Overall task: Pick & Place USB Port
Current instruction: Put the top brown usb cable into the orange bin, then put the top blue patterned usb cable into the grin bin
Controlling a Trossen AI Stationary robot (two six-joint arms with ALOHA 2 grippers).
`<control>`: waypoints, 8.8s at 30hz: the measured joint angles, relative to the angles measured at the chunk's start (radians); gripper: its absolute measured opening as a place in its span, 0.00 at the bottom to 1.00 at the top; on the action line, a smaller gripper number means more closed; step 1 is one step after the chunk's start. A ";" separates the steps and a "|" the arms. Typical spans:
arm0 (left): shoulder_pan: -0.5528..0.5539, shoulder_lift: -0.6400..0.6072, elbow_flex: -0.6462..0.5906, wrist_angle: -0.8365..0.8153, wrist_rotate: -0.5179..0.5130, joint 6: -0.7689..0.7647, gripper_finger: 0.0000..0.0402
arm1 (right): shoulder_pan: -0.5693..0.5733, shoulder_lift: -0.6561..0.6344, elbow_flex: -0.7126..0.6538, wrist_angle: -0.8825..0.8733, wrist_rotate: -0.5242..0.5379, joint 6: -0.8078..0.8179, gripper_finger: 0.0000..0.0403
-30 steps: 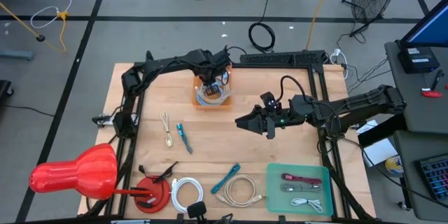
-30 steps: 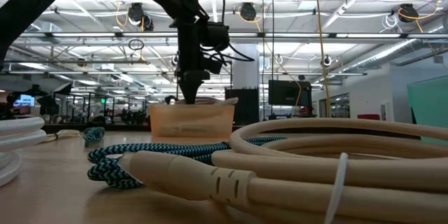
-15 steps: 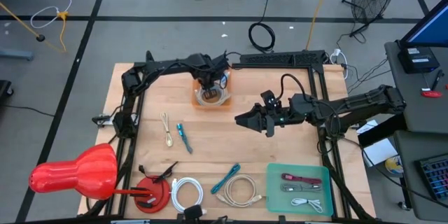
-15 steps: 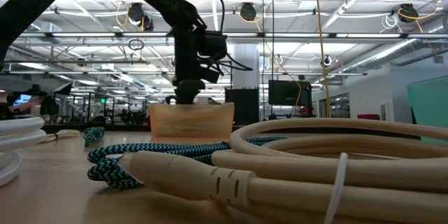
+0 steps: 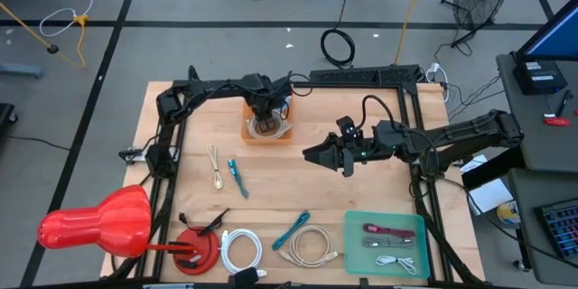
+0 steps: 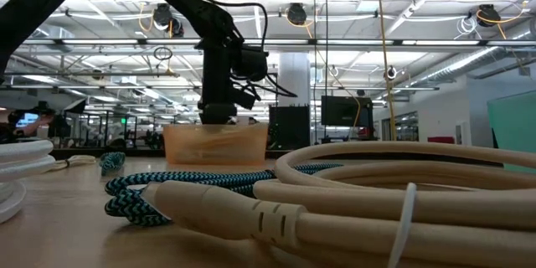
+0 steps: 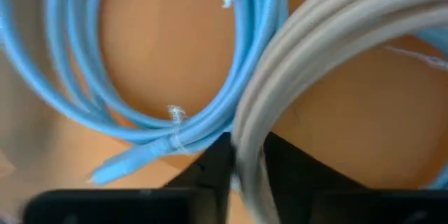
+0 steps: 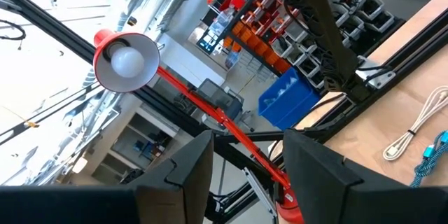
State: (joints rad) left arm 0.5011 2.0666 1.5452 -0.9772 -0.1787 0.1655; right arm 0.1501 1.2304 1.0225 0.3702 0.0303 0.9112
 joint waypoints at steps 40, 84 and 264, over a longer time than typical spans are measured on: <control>-0.401 -0.592 0.002 -0.365 0.134 -0.857 0.38 | -0.032 0.000 -0.001 -0.200 -0.073 0.050 0.40; -0.534 -0.593 -0.681 0.173 0.328 -1.683 0.38 | -0.063 -0.040 0.000 -0.585 -0.291 -0.157 0.40; -0.761 -0.637 -0.127 0.618 0.414 -0.919 0.28 | 0.725 0.116 0.000 -1.109 -0.292 0.359 0.06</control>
State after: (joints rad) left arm -0.2596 1.4296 1.4181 -0.3587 0.2356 -0.7537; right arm 0.8754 1.3465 1.0229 -0.7386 -0.2618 1.2697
